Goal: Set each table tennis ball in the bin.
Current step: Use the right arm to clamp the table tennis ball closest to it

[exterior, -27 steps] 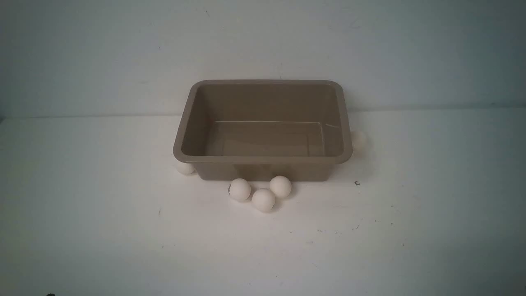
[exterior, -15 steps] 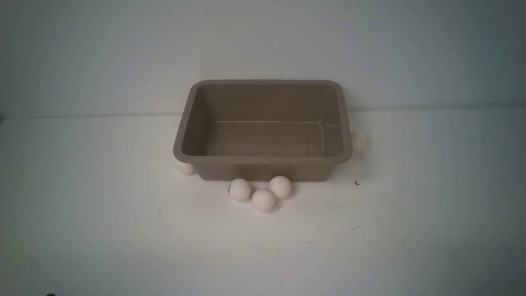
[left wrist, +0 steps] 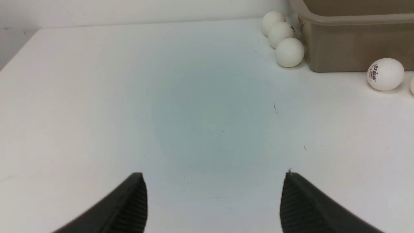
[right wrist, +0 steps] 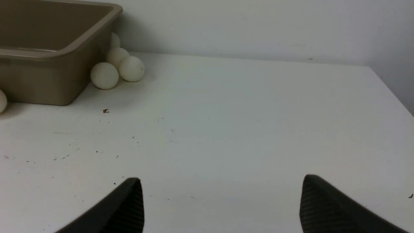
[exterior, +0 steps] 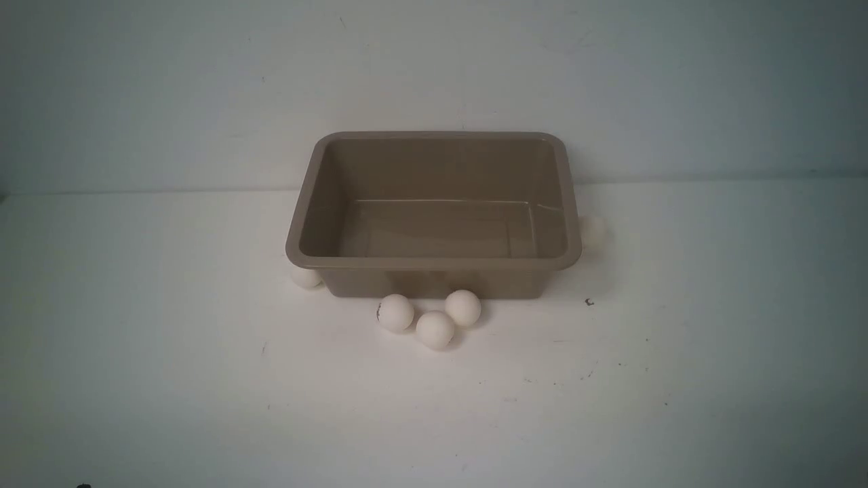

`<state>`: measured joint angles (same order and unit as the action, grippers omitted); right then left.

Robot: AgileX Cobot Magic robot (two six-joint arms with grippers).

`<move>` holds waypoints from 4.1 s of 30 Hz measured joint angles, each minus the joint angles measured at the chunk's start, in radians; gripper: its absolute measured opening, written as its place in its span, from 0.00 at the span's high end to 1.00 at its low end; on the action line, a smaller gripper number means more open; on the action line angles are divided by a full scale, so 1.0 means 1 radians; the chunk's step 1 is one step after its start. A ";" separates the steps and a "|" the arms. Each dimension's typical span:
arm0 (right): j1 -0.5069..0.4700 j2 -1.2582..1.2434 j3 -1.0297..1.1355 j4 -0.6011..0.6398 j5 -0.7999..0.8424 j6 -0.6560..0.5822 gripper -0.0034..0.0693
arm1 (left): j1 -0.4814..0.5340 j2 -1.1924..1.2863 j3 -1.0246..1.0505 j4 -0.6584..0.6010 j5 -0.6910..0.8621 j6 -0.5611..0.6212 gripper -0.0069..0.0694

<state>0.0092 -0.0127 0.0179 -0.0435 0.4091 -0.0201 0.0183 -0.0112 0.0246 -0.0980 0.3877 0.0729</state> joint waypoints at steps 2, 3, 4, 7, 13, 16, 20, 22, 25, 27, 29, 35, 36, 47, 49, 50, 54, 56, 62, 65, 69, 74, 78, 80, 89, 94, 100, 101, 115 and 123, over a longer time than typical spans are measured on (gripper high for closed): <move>0.000 0.000 0.000 0.000 0.000 0.000 0.14 | 0.000 0.000 0.000 0.000 0.000 0.000 0.26; 0.000 0.000 0.000 0.000 0.000 0.000 0.14 | 0.000 0.000 0.000 0.000 0.000 0.000 0.26; 0.000 0.000 0.000 0.000 0.000 0.000 0.14 | 0.000 0.000 0.000 0.000 0.000 0.000 0.26; 0.000 0.000 0.000 0.000 0.000 0.000 0.14 | 0.000 0.000 0.000 0.000 0.000 0.000 0.26; 0.000 0.000 0.000 0.000 0.000 0.000 0.14 | 0.000 0.000 0.000 0.000 0.000 0.000 0.26; 0.000 0.000 0.000 0.001 0.000 0.000 0.14 | 0.000 0.000 0.000 0.000 0.000 0.000 0.26; 0.000 0.000 0.006 -0.002 -0.044 0.000 0.14 | 0.000 0.000 0.000 0.000 0.000 0.000 0.26; 0.000 0.000 0.011 -0.003 -0.099 0.000 0.14 | 0.000 0.000 0.000 0.000 0.000 0.000 0.26; 0.000 0.000 0.001 -0.003 -0.202 0.000 0.14 | 0.000 0.000 0.000 0.000 0.000 0.000 0.26; 0.000 0.000 -0.039 -0.003 -0.214 0.001 0.14 | 0.000 0.000 0.000 0.000 0.000 0.000 0.26; 0.000 0.000 -0.123 -0.003 -0.208 0.002 0.14 | 0.000 0.000 0.000 0.000 0.000 0.000 0.26; 0.000 0.003 -0.420 -0.003 -0.065 0.033 0.14 | 0.000 0.000 0.000 0.000 0.000 0.000 0.26; 0.000 0.011 -0.473 -0.003 -0.023 0.038 0.14 | 0.000 0.000 0.000 0.000 0.000 0.000 0.26; 0.000 0.151 -0.738 0.103 0.303 0.055 0.14 | 0.000 0.000 0.000 0.000 0.000 0.000 0.26; 0.000 0.162 -0.738 0.161 0.324 0.055 0.14 | 0.000 0.000 0.000 0.000 0.000 0.000 0.26; 0.000 0.162 -0.738 0.178 0.326 0.055 0.14 | 0.000 0.000 0.000 0.000 0.000 0.000 0.26; 0.000 0.162 -0.738 0.253 0.329 0.055 0.14 | 0.000 0.000 0.000 0.000 0.000 0.000 0.26; 0.000 0.162 -0.738 0.267 0.329 0.055 0.14 | 0.000 0.000 0.000 0.000 0.000 0.000 0.26; 0.000 0.162 -0.738 0.311 0.329 0.055 0.14 | 0.000 0.000 0.000 0.000 0.000 0.000 0.26; 0.000 0.162 -0.738 0.317 0.328 0.055 0.14 | 0.000 0.000 0.000 0.000 0.000 0.000 0.26; 0.000 0.162 -0.738 0.318 0.328 0.055 0.14 | 0.000 0.000 0.000 0.000 0.000 0.000 0.26; 0.000 0.185 -0.740 0.351 0.347 0.020 0.14 | 0.000 0.000 0.000 0.000 0.000 0.000 0.26; 0.000 0.239 -0.740 0.420 0.396 -0.067 0.14 | 0.000 0.000 0.000 0.000 0.000 0.000 0.26; 0.000 0.275 -0.740 0.464 0.410 -0.133 0.14 | 0.000 0.000 0.000 0.000 0.000 0.000 0.26; 0.000 0.423 -0.740 0.624 0.459 -0.323 0.14 | 0.000 0.000 0.000 0.000 0.000 0.000 0.26; 0.000 0.510 -0.740 0.679 0.521 -0.487 0.14 | 0.000 0.000 0.000 0.000 -0.001 0.018 0.26; 0.000 0.550 -0.740 0.680 0.523 -0.588 0.14 | 0.000 0.000 0.000 0.000 -0.001 0.024 0.26; 0.000 0.552 -0.740 0.680 0.523 -0.607 0.14 | 0.000 0.000 0.000 0.000 -0.001 0.024 0.26; 0.000 0.552 -0.740 0.671 0.540 -0.728 0.14 | 0.000 0.000 0.003 -0.341 -0.102 -0.050 0.26; 0.000 0.552 -0.740 0.668 0.541 -0.728 0.14 | 0.000 0.000 0.003 -0.502 -0.246 -0.036 0.26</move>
<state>0.0092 0.5396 -0.7223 0.6246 0.9498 -0.7482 0.0183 -0.0112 0.0278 -0.6003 0.1414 0.0369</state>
